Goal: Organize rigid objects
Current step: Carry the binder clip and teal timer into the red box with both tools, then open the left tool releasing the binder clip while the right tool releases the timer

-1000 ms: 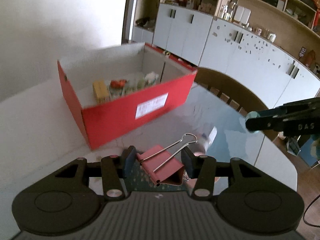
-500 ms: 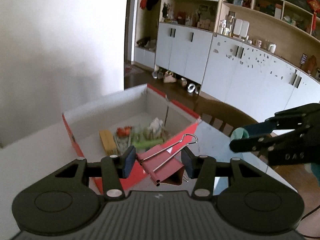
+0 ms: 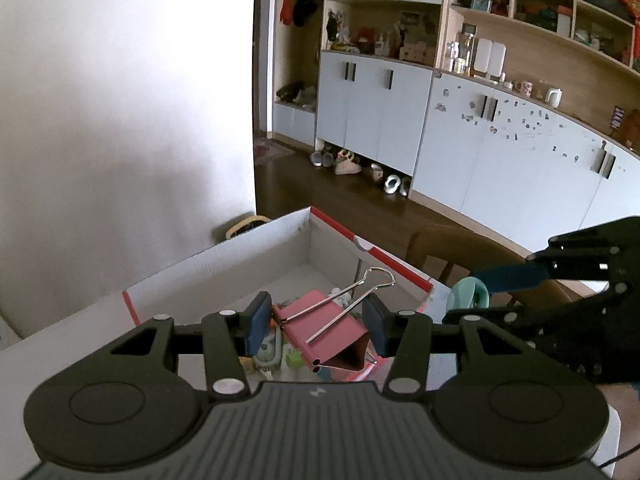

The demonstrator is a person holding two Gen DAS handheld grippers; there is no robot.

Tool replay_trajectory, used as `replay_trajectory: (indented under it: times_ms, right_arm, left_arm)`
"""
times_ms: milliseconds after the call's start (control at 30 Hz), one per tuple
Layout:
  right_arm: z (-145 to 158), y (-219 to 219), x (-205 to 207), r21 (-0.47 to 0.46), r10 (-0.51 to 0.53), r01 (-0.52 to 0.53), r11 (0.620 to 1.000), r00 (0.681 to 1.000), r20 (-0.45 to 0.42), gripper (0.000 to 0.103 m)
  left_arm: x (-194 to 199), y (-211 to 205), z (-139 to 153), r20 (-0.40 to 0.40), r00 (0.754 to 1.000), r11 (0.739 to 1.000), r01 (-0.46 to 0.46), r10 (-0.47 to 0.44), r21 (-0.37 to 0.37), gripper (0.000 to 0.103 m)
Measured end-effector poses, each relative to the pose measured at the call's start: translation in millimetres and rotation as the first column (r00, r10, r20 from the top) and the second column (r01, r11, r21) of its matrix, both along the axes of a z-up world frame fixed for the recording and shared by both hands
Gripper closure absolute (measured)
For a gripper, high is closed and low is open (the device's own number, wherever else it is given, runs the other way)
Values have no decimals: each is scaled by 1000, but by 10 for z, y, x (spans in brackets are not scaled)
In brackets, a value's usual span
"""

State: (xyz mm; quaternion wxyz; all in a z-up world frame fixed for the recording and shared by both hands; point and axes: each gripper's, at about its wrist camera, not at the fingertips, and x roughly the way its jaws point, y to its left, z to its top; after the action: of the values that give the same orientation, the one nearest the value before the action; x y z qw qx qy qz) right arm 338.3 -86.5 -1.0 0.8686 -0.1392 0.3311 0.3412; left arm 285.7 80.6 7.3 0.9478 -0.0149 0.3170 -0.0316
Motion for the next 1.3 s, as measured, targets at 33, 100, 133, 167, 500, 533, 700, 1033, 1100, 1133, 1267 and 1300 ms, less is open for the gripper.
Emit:
replay_trajectory:
  times_ms: [33,100,133,167,500,533,700,1033,1100,1133,1267,1300]
  right_arm:
    - [-10,23,29,-3,2,-2,1000,1000,1,65]
    - [-41,71,101,-8,4,-4,1000,1000,0,65]
    - [-59,88,138,-9,4,-4,1000,1000,-1,65]
    - [-80,111,179,-10,5,-5,1000,1000,-4,65]
    - [-360,322,573,-35,3,-4,999,1000,-31,65]
    - [-390,342,610,-37,2,-4,999,999,-36,65]
    - [-571,434,792,-73,5,-9,997,998,-61,65]
    - [-867,547,1003,-138,32,-47,989,994,-104,65]
    - [-923,565,1019,-157,43,-60,986,993,-110,65]
    - [-942,572,1022,-163,47,-65,985,993,-110,65]
    - [-1007,590,1063,-173,52,-72,982,992,-118,65]
    - [-1028,592,1070,-179,52,-73,981,992,-118,65]
  left_arm:
    - [61,21,-5,-5,1000,1000,0,0,-3,54]
    - [179,61,-25,-16,1000,1000,-4,4,-13,54]
    - [246,81,-36,-21,1000,1000,-8,7,-14,54]
    - [307,102,-50,-26,1000,1000,-10,10,-14,54]
    - [873,218,-253,-66,997,999,-28,29,17,54]
    - [933,220,-279,-68,997,999,-27,29,20,54]
    - [1182,230,-423,-93,995,999,-34,38,38,54]
    - [1548,177,-745,-147,989,998,-18,26,56,53]
    - [1627,162,-831,-165,986,998,-21,31,66,53]
    - [1665,158,-869,-174,984,997,-20,32,72,53]
    - [1789,163,-1039,-216,975,996,-37,54,83,53]
    - [1805,174,-1075,-224,973,996,-43,59,78,53]
